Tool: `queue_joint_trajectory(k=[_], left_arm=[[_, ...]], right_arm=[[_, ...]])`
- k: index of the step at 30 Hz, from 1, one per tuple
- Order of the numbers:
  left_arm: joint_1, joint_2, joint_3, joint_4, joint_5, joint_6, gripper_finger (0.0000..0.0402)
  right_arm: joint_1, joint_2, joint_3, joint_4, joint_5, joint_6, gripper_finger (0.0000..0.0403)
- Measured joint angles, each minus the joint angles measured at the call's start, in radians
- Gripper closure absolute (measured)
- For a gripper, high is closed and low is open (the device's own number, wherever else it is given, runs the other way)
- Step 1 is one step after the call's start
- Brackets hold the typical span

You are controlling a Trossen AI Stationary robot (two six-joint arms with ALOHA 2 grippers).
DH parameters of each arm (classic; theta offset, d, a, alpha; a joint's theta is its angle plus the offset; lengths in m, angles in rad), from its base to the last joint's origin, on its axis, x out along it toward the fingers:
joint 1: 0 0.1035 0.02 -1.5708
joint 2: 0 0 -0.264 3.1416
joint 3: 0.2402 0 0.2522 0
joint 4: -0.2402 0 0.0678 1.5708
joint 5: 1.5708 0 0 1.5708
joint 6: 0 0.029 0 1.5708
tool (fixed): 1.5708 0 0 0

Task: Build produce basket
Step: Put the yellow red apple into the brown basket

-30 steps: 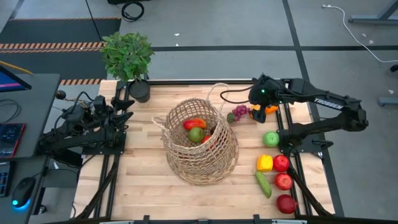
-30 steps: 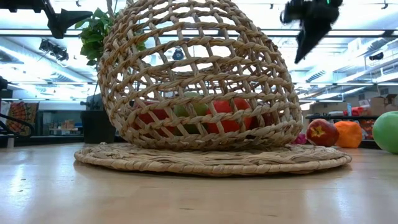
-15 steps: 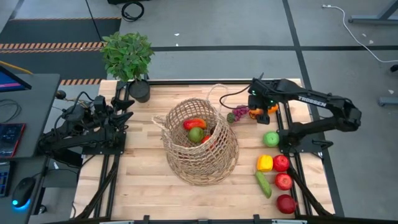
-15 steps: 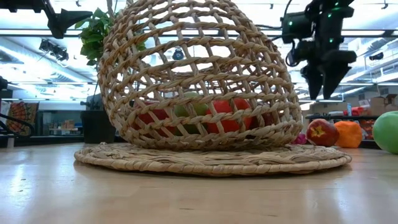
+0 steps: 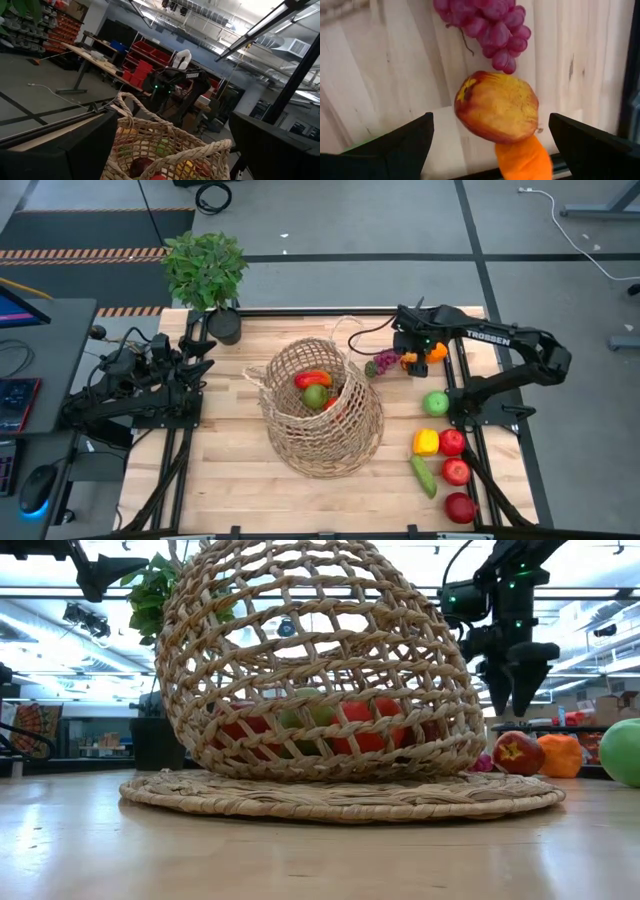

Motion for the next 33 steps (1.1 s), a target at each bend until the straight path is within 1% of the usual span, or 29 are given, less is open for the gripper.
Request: queue_joint_trajectory(k=[5, 7, 11, 14, 16, 21, 24, 30, 33], left_arm=[[0.0, 0.0, 0.0, 0.0, 0.0, 0.0, 0.0012], [0.0, 0.0, 0.0, 0.0, 0.0, 0.0, 0.0012], [0.0, 0.0, 0.0, 0.0, 0.0, 0.0, 0.0012], [0.0, 0.0, 0.0, 0.0, 0.0, 0.0, 0.0012], [0.0, 0.0, 0.0, 0.0, 0.0, 0.0, 0.0012], [0.0, 0.0, 0.0, 0.0, 0.0, 0.0, 0.0012], [0.0, 0.0, 0.0, 0.0, 0.0, 0.0, 0.0012], [0.0, 0.0, 0.0, 0.0, 0.0, 0.0, 0.0012], [0.0, 0.0, 0.0, 0.0, 0.0, 0.0, 0.0012]], right_arm=[[-0.051, -0.043, 0.0, 0.006, -0.129, 0.142, 0.0004], [-0.075, -0.07, 0.0, 0.019, -0.156, 0.217, 0.0004], [-0.144, -0.11, 0.0, -0.024, -0.161, 0.358, 0.0004], [-0.209, -0.106, 0.0, -0.084, -0.131, 0.397, 0.0004], [-0.234, -0.097, 0.0, -0.102, -0.104, 0.371, 0.0004], [-0.226, -0.054, 0.0, -0.114, 0.039, 0.267, 0.0005], [-0.196, -0.026, 0.0, -0.129, 0.042, 0.188, 0.0005], [-0.098, 0.05, 0.0, -0.115, 0.039, 0.035, 0.0005], [-0.064, 0.095, 0.0, -0.084, 0.113, -0.017, 0.0005]])
